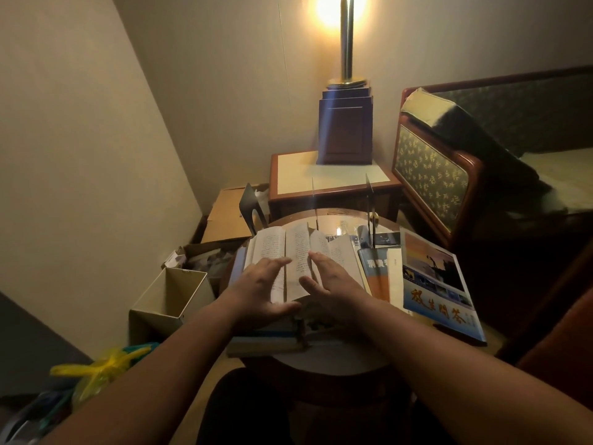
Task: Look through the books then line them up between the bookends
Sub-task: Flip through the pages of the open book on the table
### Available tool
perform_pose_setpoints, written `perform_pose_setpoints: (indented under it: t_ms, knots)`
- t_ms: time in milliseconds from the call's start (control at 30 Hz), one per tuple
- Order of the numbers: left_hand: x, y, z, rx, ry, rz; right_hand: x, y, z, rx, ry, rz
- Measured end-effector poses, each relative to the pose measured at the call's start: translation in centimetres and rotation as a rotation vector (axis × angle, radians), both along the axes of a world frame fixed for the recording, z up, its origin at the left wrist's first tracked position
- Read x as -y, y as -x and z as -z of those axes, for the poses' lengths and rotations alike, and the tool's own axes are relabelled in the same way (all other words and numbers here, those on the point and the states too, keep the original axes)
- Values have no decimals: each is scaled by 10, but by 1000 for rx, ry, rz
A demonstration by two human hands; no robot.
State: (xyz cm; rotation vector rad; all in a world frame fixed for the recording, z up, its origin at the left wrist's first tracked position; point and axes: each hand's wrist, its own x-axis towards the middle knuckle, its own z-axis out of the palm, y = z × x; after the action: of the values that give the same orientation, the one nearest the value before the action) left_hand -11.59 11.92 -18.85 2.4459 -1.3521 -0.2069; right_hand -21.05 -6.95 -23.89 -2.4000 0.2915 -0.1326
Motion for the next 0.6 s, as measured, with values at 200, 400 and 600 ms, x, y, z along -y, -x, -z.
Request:
perform_pose_setpoints:
  t_ms: [200, 400, 600]
  knots:
    - [13, 5, 8, 337, -108, -8, 1, 0, -1, -11, -30, -22]
    - [8, -3, -9, 458, 143, 114, 6, 1, -2, -5, -54, -19]
    - [1, -19, -12, 522, 154, 329, 0, -4, -2, 2, -31, 6]
